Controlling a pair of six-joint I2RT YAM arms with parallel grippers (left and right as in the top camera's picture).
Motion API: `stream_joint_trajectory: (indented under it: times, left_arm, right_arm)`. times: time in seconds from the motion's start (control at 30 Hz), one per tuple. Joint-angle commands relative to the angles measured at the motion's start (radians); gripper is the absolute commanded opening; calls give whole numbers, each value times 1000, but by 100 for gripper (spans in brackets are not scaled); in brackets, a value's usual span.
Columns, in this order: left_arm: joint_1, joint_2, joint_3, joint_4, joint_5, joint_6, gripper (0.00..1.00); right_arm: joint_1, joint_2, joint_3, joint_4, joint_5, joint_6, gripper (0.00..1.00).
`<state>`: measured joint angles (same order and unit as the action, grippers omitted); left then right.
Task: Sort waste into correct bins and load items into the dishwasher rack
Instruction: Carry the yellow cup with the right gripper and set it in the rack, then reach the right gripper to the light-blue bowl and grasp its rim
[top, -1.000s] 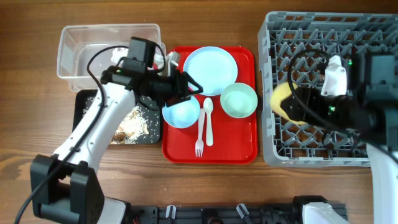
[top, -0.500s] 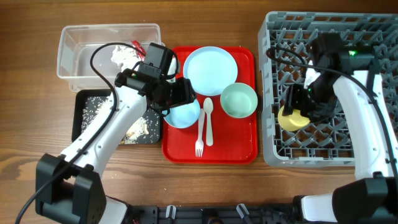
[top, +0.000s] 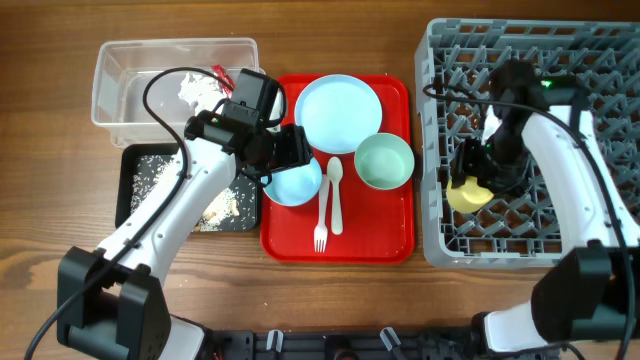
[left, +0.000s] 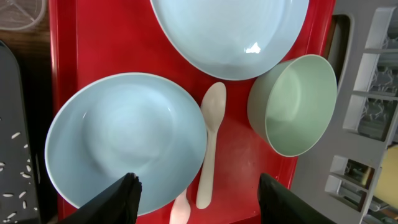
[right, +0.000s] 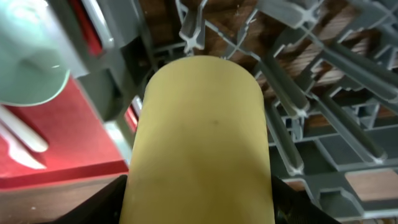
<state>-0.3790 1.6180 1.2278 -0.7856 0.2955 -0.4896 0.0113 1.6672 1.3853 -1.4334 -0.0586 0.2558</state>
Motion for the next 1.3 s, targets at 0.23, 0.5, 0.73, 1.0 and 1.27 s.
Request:
stream_joint_trajectory:
  times: [0.23,0.5,0.73,1.0,1.27]
  left_arm:
    - [-3,-12,0,-2,-17,19,62]
    - [0,-12,1,3,-17,19,63]
    - [40,-61,61,-43,-17,19,63]
    - [111,-201,69,-84,-20,19,63]
    - [167,-267,69,-162,-81,11,62]
  right_arm:
    - [-7,42,-19,30,5,-20,100]
    - [-2,40,289,-94,-48,-60,95]
    - [84,25,443,-79,-188,-79,90]
    - [289,27,356,45,-207,3,85]
    - [481,52,204,296,-215,127,76]
